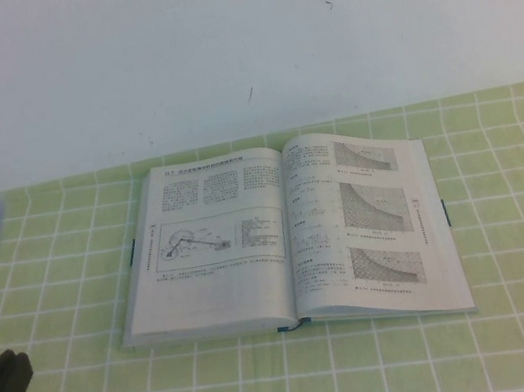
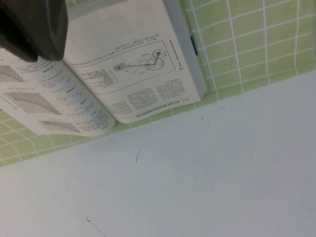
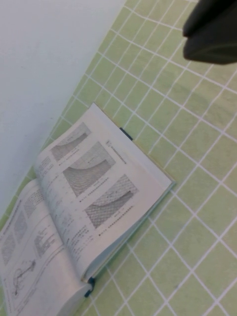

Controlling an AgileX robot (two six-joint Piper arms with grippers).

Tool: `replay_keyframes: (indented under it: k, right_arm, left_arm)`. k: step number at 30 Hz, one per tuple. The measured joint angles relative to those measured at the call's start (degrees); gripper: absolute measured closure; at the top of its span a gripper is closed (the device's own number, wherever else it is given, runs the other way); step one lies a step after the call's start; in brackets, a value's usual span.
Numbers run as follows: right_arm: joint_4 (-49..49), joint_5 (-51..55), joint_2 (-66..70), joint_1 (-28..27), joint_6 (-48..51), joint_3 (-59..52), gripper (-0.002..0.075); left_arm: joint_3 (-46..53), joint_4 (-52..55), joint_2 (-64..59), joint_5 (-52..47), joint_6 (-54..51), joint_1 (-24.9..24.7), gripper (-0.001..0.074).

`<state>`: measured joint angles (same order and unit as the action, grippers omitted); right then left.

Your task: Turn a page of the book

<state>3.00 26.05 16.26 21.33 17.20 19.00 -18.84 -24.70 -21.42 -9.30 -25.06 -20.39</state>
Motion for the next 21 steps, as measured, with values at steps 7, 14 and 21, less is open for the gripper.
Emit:
replay_keyframes:
  k: [7,14,21]
  right_arm:
    - [0.2,-0.4,0.0,0.0,0.0,0.0,0.0728]
    - [0.2,-0.3,0.0,0.0,0.0,0.0,0.0728]
    - [0.2,-0.3,0.0,0.0,-0.1,0.0,0.0728]
  left_arm:
    - [0.1,-0.1,0.0,0.5,0.0,0.0,0.0739]
    - [0.1,-0.2,0.0,0.5,-0.3,0.0,0.0739]
    - [0.1,-0.3,0.0,0.5,-0.8,0.0,0.0739]
